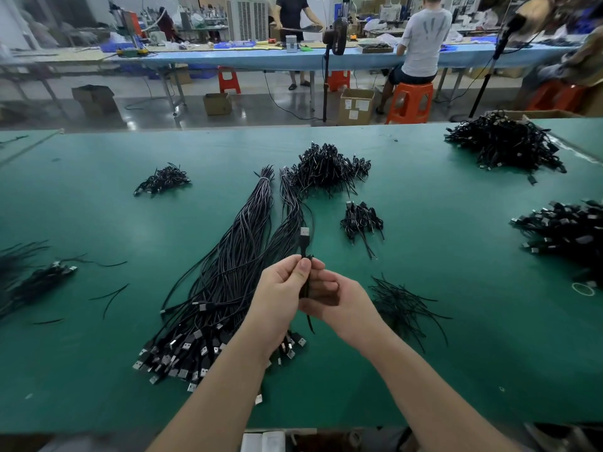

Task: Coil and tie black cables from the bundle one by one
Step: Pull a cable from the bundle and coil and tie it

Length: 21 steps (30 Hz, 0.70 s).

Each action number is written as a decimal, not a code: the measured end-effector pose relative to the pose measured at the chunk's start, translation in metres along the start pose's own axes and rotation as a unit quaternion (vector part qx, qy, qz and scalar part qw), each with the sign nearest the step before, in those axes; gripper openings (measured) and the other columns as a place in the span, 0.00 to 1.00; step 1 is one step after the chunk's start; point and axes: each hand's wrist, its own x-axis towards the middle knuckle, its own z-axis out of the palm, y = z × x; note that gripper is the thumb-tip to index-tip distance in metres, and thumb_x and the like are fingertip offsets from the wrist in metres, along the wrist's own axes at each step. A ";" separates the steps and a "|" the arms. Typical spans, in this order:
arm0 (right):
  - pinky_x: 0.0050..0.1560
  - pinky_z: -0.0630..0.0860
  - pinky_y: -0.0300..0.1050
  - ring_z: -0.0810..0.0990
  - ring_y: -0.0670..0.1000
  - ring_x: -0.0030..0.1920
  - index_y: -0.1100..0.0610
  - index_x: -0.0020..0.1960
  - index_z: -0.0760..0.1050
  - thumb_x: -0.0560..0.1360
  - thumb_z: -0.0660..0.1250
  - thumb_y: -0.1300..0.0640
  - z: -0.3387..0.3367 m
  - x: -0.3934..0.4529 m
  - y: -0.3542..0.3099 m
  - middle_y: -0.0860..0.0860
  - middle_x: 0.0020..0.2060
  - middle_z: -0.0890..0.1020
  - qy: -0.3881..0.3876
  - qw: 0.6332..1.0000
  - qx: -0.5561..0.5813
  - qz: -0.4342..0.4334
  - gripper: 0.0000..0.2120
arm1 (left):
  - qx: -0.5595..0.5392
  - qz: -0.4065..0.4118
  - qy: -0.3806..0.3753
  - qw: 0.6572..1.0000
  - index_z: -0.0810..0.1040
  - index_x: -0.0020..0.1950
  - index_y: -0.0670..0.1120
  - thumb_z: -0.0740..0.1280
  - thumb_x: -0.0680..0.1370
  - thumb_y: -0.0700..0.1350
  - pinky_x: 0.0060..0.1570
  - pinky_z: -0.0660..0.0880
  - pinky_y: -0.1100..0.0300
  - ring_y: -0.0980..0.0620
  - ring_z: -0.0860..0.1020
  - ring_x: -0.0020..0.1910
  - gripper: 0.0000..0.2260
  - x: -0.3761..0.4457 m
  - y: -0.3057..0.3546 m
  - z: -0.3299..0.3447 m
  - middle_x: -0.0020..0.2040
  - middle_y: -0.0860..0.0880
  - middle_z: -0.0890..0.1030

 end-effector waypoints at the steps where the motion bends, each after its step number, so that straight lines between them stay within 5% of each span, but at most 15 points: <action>1: 0.49 0.79 0.36 0.86 0.46 0.46 0.50 0.55 0.81 0.70 0.78 0.63 0.002 0.001 0.000 0.48 0.43 0.87 0.005 1.000 -0.002 0.003 0.16 | 0.007 0.002 0.007 1.000 0.84 0.45 0.45 0.60 0.85 0.42 0.44 0.82 0.49 0.42 0.85 0.42 0.14 0.001 0.000 0.000 0.42 0.38 0.84; 11: 0.39 0.76 0.34 0.82 0.40 0.36 0.51 0.53 0.83 0.71 0.78 0.59 0.000 0.004 0.002 0.46 0.38 0.86 0.077 0.992 -0.101 0.005 0.12 | 0.088 0.043 -0.004 0.995 0.84 0.45 0.44 0.62 0.84 0.41 0.51 0.80 0.57 0.47 0.84 0.45 0.13 -0.001 -0.005 0.000 0.43 0.43 0.86; 15: 0.50 0.80 0.43 0.84 0.46 0.44 0.50 0.58 0.82 0.74 0.76 0.55 -0.011 0.004 0.000 0.47 0.44 0.86 0.067 0.969 -0.238 -0.010 0.13 | 0.223 0.065 0.028 0.972 0.85 0.42 0.50 0.65 0.83 0.43 0.56 0.76 0.60 0.50 0.81 0.51 0.12 -0.001 -0.003 -0.007 0.47 0.46 0.84; 18: 0.45 0.81 0.49 0.84 0.53 0.38 0.51 0.55 0.83 0.76 0.73 0.55 -0.008 0.003 0.004 0.52 0.39 0.86 0.056 0.968 -0.242 0.025 0.08 | 0.281 0.041 0.038 0.958 0.84 0.42 0.51 0.65 0.83 0.46 0.44 0.74 0.59 0.52 0.78 0.40 0.12 0.002 -0.004 -0.010 0.41 0.44 0.83; 21: 0.40 0.83 0.44 0.83 0.50 0.32 0.54 0.47 0.84 0.78 0.70 0.59 -0.003 0.003 0.010 0.53 0.35 0.85 0.064 0.977 -0.198 0.045 0.04 | 0.326 0.028 0.039 0.944 0.84 0.42 0.50 0.65 0.82 0.47 0.26 0.63 0.67 0.58 0.65 0.24 0.12 0.006 -0.008 -0.010 0.24 0.55 0.72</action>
